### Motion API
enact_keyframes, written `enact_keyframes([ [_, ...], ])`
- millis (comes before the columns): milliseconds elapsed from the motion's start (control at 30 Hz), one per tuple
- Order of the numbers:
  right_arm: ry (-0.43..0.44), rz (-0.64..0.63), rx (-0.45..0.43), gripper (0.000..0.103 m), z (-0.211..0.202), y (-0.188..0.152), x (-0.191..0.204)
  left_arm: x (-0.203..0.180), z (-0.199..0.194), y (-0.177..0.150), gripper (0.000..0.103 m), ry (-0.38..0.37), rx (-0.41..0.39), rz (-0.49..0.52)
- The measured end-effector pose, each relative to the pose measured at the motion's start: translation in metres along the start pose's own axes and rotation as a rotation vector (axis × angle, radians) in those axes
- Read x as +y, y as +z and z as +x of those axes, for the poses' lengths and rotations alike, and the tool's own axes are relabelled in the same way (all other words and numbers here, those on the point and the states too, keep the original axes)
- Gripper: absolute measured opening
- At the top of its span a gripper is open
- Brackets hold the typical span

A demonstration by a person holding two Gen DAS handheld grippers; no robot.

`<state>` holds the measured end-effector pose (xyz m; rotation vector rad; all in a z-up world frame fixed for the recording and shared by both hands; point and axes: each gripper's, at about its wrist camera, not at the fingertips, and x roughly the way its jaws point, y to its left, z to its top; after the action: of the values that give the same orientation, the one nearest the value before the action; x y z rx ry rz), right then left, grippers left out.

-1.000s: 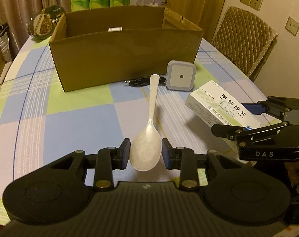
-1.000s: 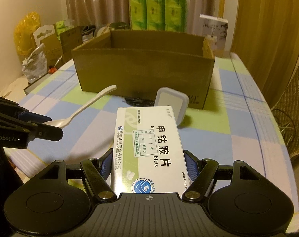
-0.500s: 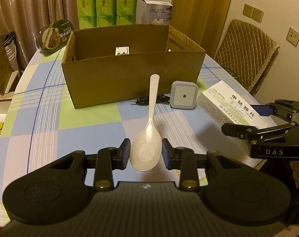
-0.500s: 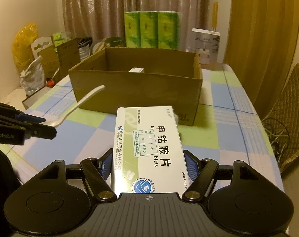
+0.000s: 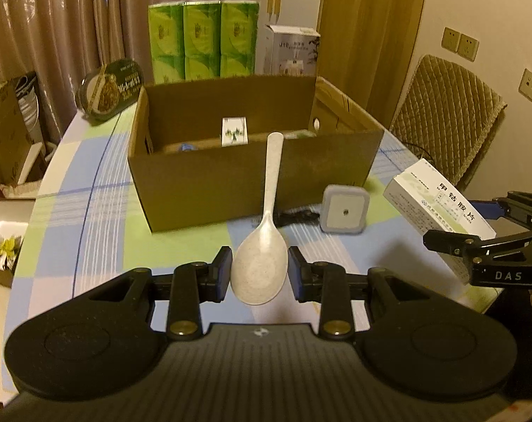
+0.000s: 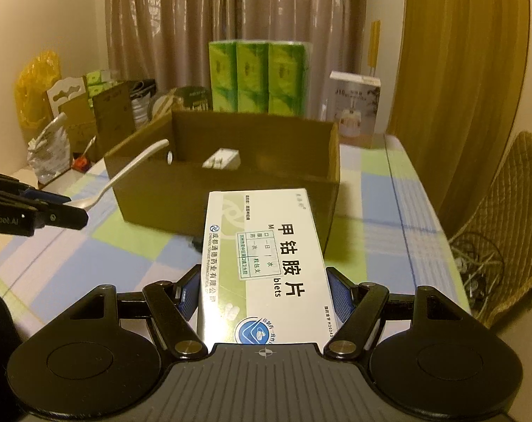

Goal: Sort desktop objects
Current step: 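Lift spoon with left tool while right tool carries medicine box over cardboard box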

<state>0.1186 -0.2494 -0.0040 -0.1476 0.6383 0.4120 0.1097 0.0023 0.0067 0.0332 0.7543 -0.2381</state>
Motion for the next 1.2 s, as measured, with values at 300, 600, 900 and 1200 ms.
enact_keyframes([
  [300,0.013,-0.010,-0.066,0.069,0.003,0.056,-0.004,-0.003,0.002,0.038,0.028,0.002,-0.054,0.028],
  [600,0.011,-0.017,-0.114,0.069,0.017,0.103,-0.013,0.001,0.014,0.080,0.028,0.024,-0.115,0.035],
  [900,0.011,0.015,-0.158,0.069,0.054,0.130,-0.016,0.004,0.049,0.110,0.028,0.030,-0.124,0.037],
  [1200,0.016,0.051,-0.156,0.069,0.097,0.129,-0.013,0.020,0.089,0.119,0.028,0.033,-0.105,0.006],
])
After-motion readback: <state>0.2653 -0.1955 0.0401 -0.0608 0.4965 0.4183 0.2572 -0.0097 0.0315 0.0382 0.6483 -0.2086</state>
